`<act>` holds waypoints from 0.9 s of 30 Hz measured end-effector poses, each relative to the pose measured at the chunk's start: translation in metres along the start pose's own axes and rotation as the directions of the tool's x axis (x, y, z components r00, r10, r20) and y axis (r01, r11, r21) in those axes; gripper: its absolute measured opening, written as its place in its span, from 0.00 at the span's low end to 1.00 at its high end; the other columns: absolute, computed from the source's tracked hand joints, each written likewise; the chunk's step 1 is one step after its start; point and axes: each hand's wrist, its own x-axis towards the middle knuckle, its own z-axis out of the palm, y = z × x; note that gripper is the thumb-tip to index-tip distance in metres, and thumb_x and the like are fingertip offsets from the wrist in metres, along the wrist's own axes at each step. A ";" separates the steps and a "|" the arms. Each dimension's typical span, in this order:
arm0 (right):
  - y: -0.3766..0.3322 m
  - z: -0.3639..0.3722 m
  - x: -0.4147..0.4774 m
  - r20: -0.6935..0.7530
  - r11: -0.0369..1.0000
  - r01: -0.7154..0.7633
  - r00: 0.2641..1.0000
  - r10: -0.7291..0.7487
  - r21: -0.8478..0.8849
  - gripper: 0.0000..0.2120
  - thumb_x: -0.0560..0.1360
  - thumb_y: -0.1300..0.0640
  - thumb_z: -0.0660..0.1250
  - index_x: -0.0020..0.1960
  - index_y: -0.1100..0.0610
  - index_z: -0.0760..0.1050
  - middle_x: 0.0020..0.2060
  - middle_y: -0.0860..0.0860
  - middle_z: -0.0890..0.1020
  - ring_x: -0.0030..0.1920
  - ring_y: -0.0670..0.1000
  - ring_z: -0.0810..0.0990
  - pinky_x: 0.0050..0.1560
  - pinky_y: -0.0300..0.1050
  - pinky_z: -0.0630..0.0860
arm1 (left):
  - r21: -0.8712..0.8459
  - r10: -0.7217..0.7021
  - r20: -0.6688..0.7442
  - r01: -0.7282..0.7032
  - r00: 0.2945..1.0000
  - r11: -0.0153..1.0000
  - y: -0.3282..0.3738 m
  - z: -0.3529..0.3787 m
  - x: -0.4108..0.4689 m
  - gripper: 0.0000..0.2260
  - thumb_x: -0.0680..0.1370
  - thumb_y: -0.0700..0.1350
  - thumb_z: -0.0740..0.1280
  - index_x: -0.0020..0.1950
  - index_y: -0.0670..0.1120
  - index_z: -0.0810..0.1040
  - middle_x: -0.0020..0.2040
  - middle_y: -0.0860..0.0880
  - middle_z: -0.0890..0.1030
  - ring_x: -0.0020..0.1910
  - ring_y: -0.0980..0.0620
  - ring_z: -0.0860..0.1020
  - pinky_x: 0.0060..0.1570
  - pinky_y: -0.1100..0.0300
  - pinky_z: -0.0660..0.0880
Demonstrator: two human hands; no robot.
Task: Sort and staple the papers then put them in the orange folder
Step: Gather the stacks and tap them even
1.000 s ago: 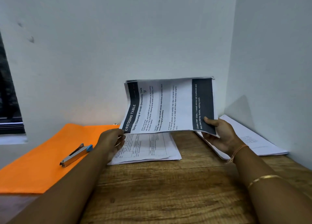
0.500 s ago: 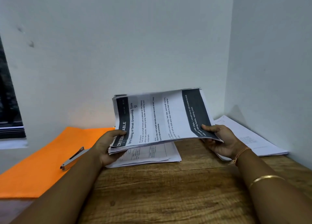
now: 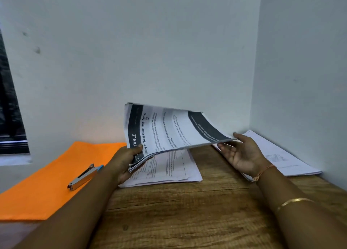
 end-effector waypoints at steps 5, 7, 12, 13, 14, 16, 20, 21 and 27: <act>0.028 0.036 -0.009 0.157 0.978 -0.041 0.985 0.075 -0.205 0.27 0.78 0.41 0.58 0.59 0.65 0.70 0.49 0.66 0.81 0.44 0.61 0.84 0.43 0.52 0.82 | -0.060 0.115 -0.101 -0.121 0.988 0.991 -0.005 0.026 -0.006 0.12 0.81 0.42 0.61 0.62 0.39 0.74 0.53 0.42 0.80 0.43 0.45 0.79 0.42 0.55 0.75; 0.043 0.053 -0.016 0.218 0.932 -0.033 0.969 0.119 -0.360 0.28 0.78 0.38 0.55 0.60 0.63 0.72 0.48 0.65 0.82 0.45 0.60 0.84 0.45 0.52 0.82 | -0.113 0.122 -0.102 -0.133 0.987 0.985 -0.010 0.041 -0.012 0.13 0.80 0.42 0.61 0.64 0.40 0.73 0.56 0.41 0.80 0.46 0.44 0.80 0.45 0.53 0.76; 0.062 0.066 -0.021 0.227 0.903 0.079 0.974 0.020 -0.422 0.11 0.81 0.53 0.58 0.54 0.58 0.75 0.42 0.55 0.84 0.40 0.54 0.84 0.38 0.48 0.82 | -0.185 0.103 -0.059 -0.113 0.993 0.976 -0.023 0.065 -0.023 0.12 0.80 0.42 0.62 0.62 0.42 0.74 0.55 0.43 0.81 0.50 0.45 0.80 0.49 0.51 0.77; 0.062 0.064 -0.019 0.206 0.907 0.087 0.979 0.000 -0.412 0.08 0.81 0.58 0.58 0.55 0.58 0.74 0.42 0.54 0.84 0.41 0.53 0.83 0.37 0.47 0.82 | -0.199 0.089 -0.040 -0.095 0.995 0.975 -0.025 0.066 -0.024 0.11 0.79 0.41 0.62 0.61 0.42 0.74 0.54 0.43 0.81 0.49 0.46 0.80 0.47 0.52 0.78; 0.060 0.061 -0.018 0.189 0.912 0.084 0.982 -0.007 -0.402 0.08 0.81 0.62 0.57 0.56 0.58 0.74 0.43 0.53 0.84 0.42 0.53 0.83 0.36 0.47 0.82 | -0.215 0.074 -0.018 -0.076 0.997 0.974 -0.025 0.066 -0.025 0.10 0.79 0.39 0.63 0.59 0.42 0.75 0.52 0.44 0.81 0.47 0.47 0.80 0.44 0.53 0.78; 0.052 0.054 -0.015 0.181 0.911 0.075 0.984 0.000 -0.404 0.10 0.80 0.65 0.57 0.55 0.57 0.74 0.42 0.52 0.85 0.42 0.52 0.84 0.36 0.46 0.82 | -0.250 0.055 0.016 -0.049 0.998 0.967 -0.021 0.063 -0.026 0.07 0.78 0.36 0.63 0.55 0.40 0.76 0.48 0.44 0.82 0.44 0.48 0.81 0.38 0.56 0.81; 0.037 0.044 -0.014 0.181 0.894 0.082 0.984 -0.002 -0.440 0.09 0.80 0.65 0.58 0.52 0.57 0.76 0.39 0.50 0.86 0.37 0.50 0.84 0.35 0.44 0.81 | -0.328 0.075 -0.054 -0.089 0.996 0.940 -0.005 0.046 -0.019 0.04 0.79 0.35 0.61 0.51 0.39 0.75 0.45 0.42 0.81 0.42 0.47 0.80 0.35 0.57 0.81; 0.034 0.041 -0.013 0.188 0.895 0.089 0.982 -0.006 -0.438 0.10 0.79 0.65 0.58 0.51 0.57 0.76 0.39 0.50 0.86 0.37 0.49 0.84 0.36 0.44 0.82 | -0.331 0.089 -0.085 -0.112 0.992 0.937 -0.002 0.042 -0.016 0.04 0.79 0.35 0.61 0.50 0.40 0.75 0.45 0.42 0.80 0.42 0.47 0.79 0.36 0.57 0.81; 0.024 0.027 -0.011 0.197 0.875 0.077 0.980 0.021 -0.478 0.09 0.79 0.65 0.59 0.52 0.57 0.77 0.41 0.52 0.86 0.38 0.50 0.85 0.39 0.45 0.82 | -0.295 0.126 -0.172 -0.174 0.977 0.939 0.004 0.024 -0.007 0.05 0.79 0.36 0.61 0.46 0.41 0.75 0.43 0.43 0.79 0.41 0.48 0.78 0.34 0.59 0.80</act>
